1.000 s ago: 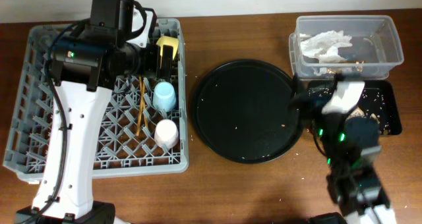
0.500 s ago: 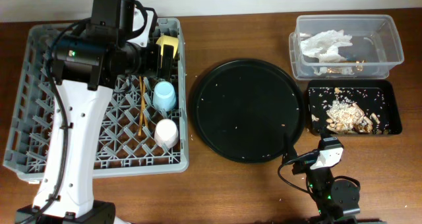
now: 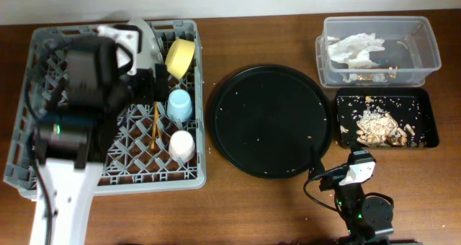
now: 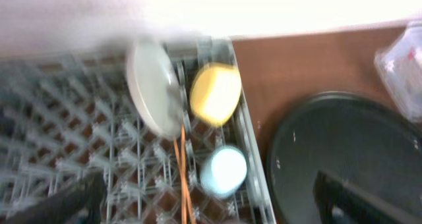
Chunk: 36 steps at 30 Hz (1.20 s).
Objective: Sort waste into correct bins and load items into the dishwasher rack
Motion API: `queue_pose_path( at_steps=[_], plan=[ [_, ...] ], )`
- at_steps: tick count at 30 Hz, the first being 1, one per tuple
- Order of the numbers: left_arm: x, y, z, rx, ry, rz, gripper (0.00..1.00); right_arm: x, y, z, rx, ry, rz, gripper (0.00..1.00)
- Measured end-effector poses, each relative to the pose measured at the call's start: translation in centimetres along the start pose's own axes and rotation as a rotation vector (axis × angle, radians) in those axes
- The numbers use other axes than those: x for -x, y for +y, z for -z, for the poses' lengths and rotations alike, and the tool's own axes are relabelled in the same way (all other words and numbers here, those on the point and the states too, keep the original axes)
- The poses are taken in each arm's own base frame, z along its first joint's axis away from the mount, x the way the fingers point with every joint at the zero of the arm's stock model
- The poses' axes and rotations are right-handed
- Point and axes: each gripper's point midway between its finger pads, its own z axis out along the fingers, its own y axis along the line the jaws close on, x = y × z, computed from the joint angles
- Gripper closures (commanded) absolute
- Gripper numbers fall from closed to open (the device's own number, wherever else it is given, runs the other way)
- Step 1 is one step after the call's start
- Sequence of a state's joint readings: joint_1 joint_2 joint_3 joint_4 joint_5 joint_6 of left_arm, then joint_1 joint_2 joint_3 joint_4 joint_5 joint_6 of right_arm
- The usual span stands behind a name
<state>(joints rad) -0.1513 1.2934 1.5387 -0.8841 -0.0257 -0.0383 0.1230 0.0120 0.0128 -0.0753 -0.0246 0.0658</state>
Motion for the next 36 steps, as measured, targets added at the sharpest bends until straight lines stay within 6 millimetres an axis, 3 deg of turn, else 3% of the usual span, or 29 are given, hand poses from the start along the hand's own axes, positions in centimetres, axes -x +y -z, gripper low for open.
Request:
queue_pose_path(
  at_steps=[1, 2, 3, 5, 6, 7, 9, 11, 14, 18, 36],
  plan=[
    [-1.6, 1.6, -0.1, 0.010, -0.087, 0.033, 0.00, 0.0, 0.0, 0.0, 0.000, 0.000, 0.000, 0.02],
    [-5.3, 3.4, -0.1, 0.046, -0.087, 0.067, 0.00, 0.0, 0.0, 0.0, 0.000, 0.000, 0.000, 0.02],
    [-6.7, 4.0, 0.3, 0.053, -0.153, 0.079, 0.00, 0.0, 0.0, 0.0, -0.001, 0.000, 0.002, 0.02],
    [-9.9, 4.5, 1.3, 0.071, -0.285, 0.083, 0.00, 0.1, 0.0, 0.0, 0.000, -0.003, 0.003, 0.02],
    [-12.7, 4.4, 1.3, 0.079, -0.356, 0.078, 0.00, 0.0, 0.0, 0.0, 0.000, -0.001, 0.003, 0.02],
    [-13.8, 4.5, 1.1, 0.087, -0.429, 0.073, 0.00, 0.0, 0.0, 0.0, 0.000, 0.001, 0.003, 0.02],
    [-17.3, 4.8, 0.2, 0.114, -0.538, 0.053, 0.00, 0.0, 0.0, 0.0, -0.001, -0.001, 0.006, 0.02],
    [-21.6, 5.1, -1.9, 0.135, -0.525, 0.053, 0.00, 0.0, 0.0, 0.0, 0.000, -0.001, 0.007, 0.01],
    [-23.3, 5.3, -2.2, 0.162, -0.472, 0.019, 0.00, 0.0, 0.0, 0.0, 0.000, 0.000, 0.009, 0.02],
    [-22.6, 5.3, -1.4, 0.172, -0.515, -0.015, 0.00, 0.0, 0.0, 0.0, 0.000, -0.002, 0.010, 0.02],
    [-22.6, 5.3, -1.4, 0.172, -0.515, -0.016, 0.00, 0.0, 0.0, 0.0, 0.000, -0.002, 0.010, 0.02]
  ],
)
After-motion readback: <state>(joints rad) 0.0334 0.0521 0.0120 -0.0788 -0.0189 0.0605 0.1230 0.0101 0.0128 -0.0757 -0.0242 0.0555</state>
